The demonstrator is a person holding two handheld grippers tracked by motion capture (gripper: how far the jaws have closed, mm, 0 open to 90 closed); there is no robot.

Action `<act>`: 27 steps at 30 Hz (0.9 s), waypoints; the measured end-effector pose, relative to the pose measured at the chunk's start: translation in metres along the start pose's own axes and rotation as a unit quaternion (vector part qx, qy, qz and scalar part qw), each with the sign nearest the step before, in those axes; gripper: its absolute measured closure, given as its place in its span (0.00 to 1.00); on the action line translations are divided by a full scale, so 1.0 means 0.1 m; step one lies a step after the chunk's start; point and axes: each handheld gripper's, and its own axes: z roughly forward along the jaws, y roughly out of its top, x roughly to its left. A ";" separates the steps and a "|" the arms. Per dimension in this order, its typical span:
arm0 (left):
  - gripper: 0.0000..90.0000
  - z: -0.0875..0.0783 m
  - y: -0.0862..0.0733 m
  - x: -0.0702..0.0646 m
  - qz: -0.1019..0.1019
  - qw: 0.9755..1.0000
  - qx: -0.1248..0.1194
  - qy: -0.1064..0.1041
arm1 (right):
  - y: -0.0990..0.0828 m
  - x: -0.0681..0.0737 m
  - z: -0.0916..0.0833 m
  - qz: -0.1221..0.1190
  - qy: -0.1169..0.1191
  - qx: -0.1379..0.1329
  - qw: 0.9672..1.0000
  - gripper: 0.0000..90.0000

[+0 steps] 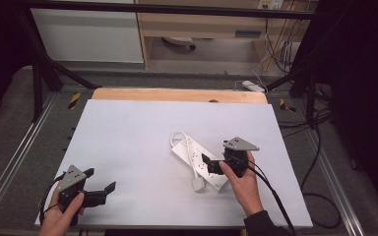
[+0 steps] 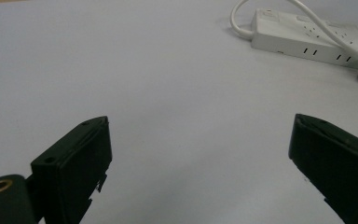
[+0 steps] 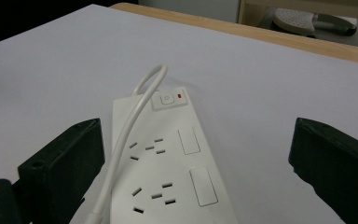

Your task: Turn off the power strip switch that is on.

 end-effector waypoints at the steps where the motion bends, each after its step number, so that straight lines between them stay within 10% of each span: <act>1: 0.06 0.00 0.00 0.00 -0.001 1.000 0.000 0.000 | 0.00 0.00 0.00 0.000 0.000 -0.001 1.000 0.04; 27: 0.06 0.00 0.00 0.01 -0.004 1.000 -0.002 0.000 | 0.11 -0.11 -0.37 -0.009 -0.033 -0.053 0.998 0.06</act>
